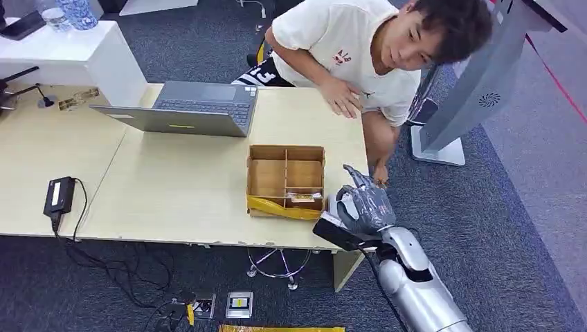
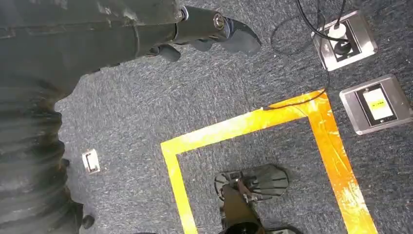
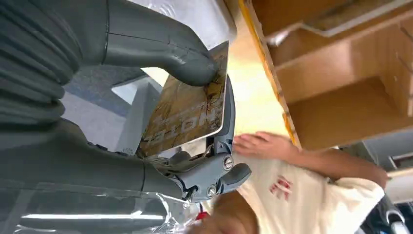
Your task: Pass the card to the sensor for recognition and then transmit it.
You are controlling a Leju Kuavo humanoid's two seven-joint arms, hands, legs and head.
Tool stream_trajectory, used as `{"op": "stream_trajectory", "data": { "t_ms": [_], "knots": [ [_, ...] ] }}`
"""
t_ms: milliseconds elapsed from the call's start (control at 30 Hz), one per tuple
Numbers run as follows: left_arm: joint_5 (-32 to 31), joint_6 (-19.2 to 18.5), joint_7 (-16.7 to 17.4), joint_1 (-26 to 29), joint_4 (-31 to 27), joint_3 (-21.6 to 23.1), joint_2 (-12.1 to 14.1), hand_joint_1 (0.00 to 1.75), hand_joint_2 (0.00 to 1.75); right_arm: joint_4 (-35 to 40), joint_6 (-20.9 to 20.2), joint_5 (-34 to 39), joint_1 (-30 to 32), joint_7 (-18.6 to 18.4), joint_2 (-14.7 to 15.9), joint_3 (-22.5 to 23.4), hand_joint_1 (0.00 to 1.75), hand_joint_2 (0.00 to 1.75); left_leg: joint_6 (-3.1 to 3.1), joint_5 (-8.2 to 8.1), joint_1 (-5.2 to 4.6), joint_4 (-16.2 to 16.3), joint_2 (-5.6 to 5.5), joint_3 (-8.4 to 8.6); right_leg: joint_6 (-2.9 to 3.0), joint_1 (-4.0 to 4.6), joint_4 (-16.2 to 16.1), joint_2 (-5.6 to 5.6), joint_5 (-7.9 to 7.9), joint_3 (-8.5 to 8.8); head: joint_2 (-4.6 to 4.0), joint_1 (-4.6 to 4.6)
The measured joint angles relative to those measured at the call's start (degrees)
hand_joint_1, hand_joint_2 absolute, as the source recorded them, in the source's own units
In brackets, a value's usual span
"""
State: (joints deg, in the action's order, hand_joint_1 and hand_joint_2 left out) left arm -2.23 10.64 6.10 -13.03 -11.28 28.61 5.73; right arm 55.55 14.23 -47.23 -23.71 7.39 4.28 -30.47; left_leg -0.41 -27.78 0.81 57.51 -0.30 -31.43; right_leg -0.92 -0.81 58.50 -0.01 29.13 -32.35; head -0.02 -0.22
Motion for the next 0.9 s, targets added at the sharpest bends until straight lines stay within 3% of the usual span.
{"op": "stream_trajectory", "data": {
  "t_ms": [900],
  "knots": [
    [-0.22, -0.39, 1.00, -0.22, 0.00, 0.00, -0.02, 0.00, 1.75, -9.43, 0.37, 0.72, -1.40, 0.28, -0.92, -1.29, 1.75, 1.75, 0.00, 0.00, 0.00, 0.00, 0.01, 0.04, 0.00, 0.00, 0.00, 0.01, 0.00, 0.02, 0.02, 0.00]
  ]
}}
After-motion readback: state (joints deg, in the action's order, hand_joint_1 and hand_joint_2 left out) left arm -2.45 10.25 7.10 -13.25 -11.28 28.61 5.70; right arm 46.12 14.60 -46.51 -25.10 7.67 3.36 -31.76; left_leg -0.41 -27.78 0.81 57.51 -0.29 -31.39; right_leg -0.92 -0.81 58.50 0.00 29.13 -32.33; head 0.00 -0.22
